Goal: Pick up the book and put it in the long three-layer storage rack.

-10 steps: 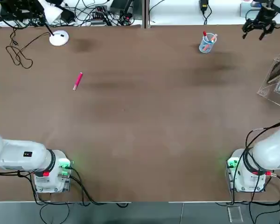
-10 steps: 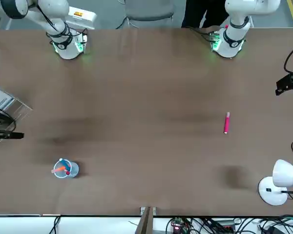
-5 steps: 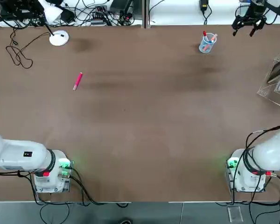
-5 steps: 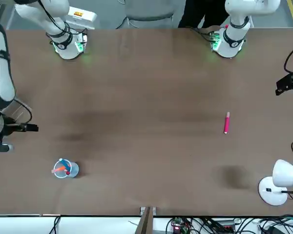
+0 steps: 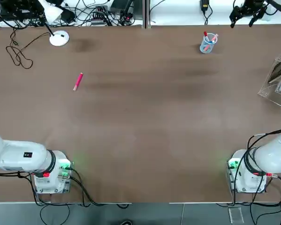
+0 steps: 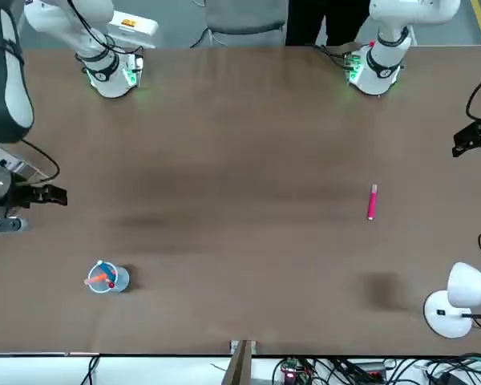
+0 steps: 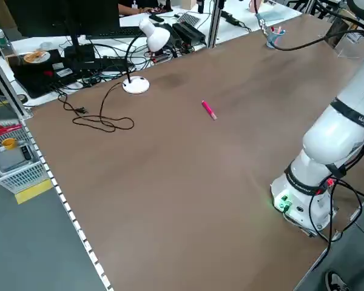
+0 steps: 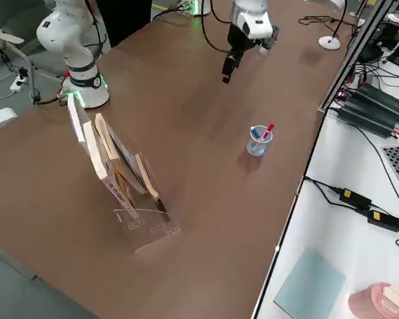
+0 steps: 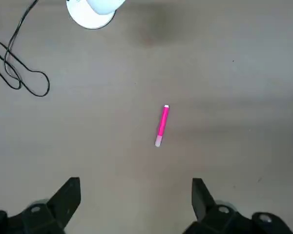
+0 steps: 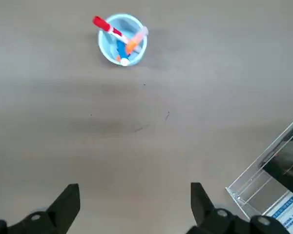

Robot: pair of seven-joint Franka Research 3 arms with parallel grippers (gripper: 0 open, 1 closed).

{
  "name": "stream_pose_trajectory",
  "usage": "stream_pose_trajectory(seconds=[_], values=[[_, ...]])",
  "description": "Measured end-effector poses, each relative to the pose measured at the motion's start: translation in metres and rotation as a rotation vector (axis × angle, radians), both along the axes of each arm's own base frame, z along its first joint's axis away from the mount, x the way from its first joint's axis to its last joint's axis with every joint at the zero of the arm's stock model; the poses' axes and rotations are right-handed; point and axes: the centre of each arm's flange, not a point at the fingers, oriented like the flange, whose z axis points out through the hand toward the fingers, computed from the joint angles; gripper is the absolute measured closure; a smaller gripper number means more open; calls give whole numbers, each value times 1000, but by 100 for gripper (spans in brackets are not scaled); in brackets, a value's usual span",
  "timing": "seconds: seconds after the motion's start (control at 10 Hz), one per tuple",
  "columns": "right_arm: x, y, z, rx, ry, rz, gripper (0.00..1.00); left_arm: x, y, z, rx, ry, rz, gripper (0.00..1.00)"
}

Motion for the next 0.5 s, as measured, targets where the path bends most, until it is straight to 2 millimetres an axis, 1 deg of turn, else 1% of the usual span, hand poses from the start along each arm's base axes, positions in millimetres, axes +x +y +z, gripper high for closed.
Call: stream_pose_trajectory(seconds=[0.3,0.5], values=[[-16,23,38,-17,-57,-38,0,0,0,0,0,0,0,0],[-27,40,57,-16,-89,-40,0,0,0,0,0,0,0,0]])
